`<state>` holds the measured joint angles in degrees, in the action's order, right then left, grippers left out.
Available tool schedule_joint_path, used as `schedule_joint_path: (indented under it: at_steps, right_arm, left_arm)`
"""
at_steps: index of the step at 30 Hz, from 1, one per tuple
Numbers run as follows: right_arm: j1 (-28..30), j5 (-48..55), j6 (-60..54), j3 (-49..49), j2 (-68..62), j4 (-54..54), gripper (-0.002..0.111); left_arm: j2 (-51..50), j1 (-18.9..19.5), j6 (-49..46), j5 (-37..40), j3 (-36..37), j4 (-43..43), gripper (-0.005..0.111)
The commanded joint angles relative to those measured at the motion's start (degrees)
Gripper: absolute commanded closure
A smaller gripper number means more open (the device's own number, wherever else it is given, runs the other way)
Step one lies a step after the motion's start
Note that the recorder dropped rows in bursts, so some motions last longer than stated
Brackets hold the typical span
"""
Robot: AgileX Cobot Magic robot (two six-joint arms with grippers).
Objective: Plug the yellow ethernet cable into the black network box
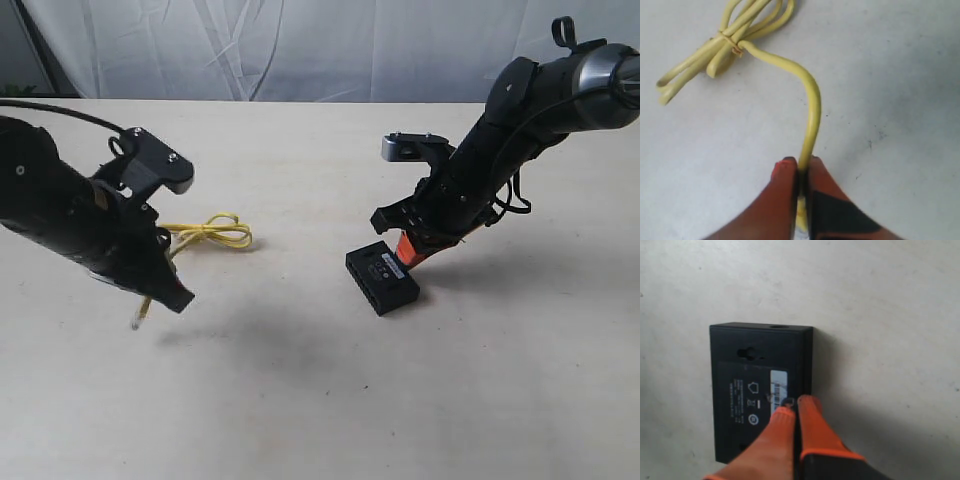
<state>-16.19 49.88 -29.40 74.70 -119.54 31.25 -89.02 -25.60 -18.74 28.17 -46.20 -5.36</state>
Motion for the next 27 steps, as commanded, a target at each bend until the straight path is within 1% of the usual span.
schedule_joint_path:
  at_steps: [1,3,6,15,19,22,27]
  right_arm:
    - [0.1,-0.3,-0.2,-0.2,0.0,-1.0,0.109]
    - [0.1,-0.3,-0.2,-0.2,0.0,-1.0,0.109]
    - [0.1,-0.3,-0.2,-0.2,0.0,-1.0,0.109]
    - [0.1,-0.3,-0.2,-0.2,0.0,-1.1,0.109]
    - [0.1,-0.3,-0.2,-0.2,0.0,-1.1,0.109]
    - [0.1,-0.8,-0.2,-0.2,0.0,-1.3,0.109]
    - [0.1,-0.8,-0.2,-0.2,0.0,-1.3,0.109]
  left_arm:
    - [0.1,-0.3,19.6,5.6,-2.3,9.5,0.107]
    - [0.1,-0.3,20.5,6.1,-2.3,9.9,0.107]
    - [0.1,-0.3,20.5,6.1,-2.3,7.4,0.107]
    - [-0.3,-0.3,20.5,1.5,-2.1,-3.8,0.107]
    - [-1.0,-0.3,20.3,-0.2,-2.1,-5.6,0.106]
    - [-1.2,-0.3,20.3,-0.5,-2.1,-5.6,0.097]
    - [-1.5,-0.3,20.1,-1.3,-2.1,-5.5,0.074]
